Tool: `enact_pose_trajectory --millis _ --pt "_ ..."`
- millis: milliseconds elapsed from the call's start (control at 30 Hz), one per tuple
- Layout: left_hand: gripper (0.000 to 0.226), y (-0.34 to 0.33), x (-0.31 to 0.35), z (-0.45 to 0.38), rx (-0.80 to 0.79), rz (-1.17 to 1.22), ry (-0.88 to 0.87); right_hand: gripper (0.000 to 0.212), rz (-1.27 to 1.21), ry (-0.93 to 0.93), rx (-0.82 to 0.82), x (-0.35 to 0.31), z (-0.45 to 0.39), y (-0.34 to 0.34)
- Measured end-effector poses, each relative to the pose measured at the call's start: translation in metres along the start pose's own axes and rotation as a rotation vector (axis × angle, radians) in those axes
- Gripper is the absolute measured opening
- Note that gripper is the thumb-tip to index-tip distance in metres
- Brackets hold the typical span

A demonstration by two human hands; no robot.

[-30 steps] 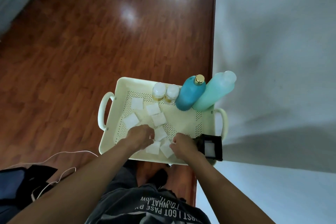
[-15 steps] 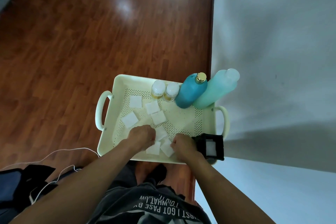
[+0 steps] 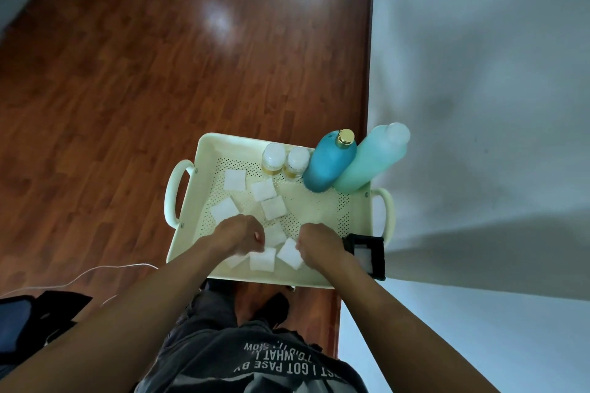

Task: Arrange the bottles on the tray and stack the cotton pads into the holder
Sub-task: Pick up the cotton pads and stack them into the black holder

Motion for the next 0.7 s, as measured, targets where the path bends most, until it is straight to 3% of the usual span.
enact_pose_trajectory --millis 133,300,400,567,700 --pt "0.007 0.002 -0.010 -0.001 -0.053 0.201 0.014 0.024 0.043 0.035 0.040 -0.002 0.001 0.023" --pt "0.007 0.015 -0.007 0.007 0.005 0.396 -0.010 0.026 0.050 0.042 0.102 0.015 0.013 0.056" --pt "0.009 0.014 -0.006 0.011 -0.005 0.475 -0.004 0.022 -0.023 0.030 0.119 0.032 0.022 0.069" --pt "0.008 0.013 -0.012 0.019 0.035 0.810 0.079 0.017 -0.183 -0.003 0.153 0.055 0.036 0.085" --pt "0.012 0.005 -0.010 0.021 -0.013 0.852 0.095 0.015 -0.304 -0.035 0.142 0.074 0.047 0.091"
Point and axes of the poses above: each hand's wrist, its own z-axis away from the middle knuckle, its own y-axis out of the back of the hand, x = y × z, the point moved 8 cm from there along -z, towards the middle knuckle
